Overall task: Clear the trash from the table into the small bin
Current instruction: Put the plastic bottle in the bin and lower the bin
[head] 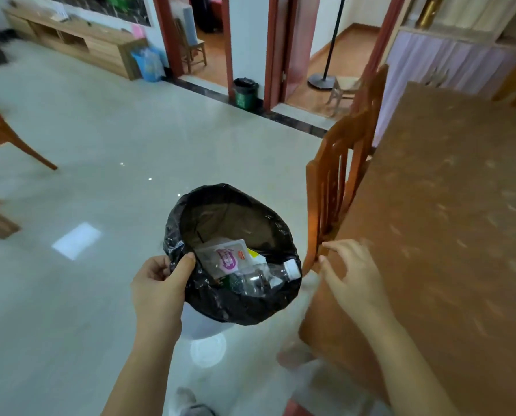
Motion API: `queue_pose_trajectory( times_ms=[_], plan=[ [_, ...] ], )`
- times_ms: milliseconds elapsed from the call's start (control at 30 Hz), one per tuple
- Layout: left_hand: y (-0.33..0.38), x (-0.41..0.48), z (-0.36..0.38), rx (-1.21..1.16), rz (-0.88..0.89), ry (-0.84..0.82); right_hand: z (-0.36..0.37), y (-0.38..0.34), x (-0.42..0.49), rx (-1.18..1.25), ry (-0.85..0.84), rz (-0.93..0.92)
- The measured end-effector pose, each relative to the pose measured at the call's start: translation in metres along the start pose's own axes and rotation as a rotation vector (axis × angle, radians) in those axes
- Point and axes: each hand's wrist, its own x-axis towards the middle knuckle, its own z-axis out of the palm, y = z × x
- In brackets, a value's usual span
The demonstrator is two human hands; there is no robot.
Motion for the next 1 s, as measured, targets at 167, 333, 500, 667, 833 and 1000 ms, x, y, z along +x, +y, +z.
queue_pose_trajectory(
  times_ms=[167, 333, 500, 667, 833, 1000],
  plan=[
    [-0.008, 0.081, -0.078, 0.047, -0.032, 0.014, 0.087, -0.088, 0.024, -0.021, -0.097, -0.035],
    [-0.02, 0.149, -0.128, 0.134, -0.057, 0.062, 0.166, -0.16, 0.05, -0.02, -0.211, -0.095],
    [-0.036, 0.21, -0.14, 0.169, -0.102, 0.084, 0.211, -0.173, 0.08, -0.04, -0.252, -0.02],
    [-0.051, 0.285, -0.106, 0.199, -0.162, 0.021, 0.252, -0.155, 0.129, -0.022, -0.212, 0.101],
    [-0.076, 0.366, -0.041, 0.301, -0.192, -0.091, 0.307, -0.123, 0.197, 0.058, -0.162, 0.281],
    [-0.105, 0.438, 0.04, 0.498, -0.197, -0.174, 0.348, -0.083, 0.262, 0.077, -0.15, 0.442]
  ],
)
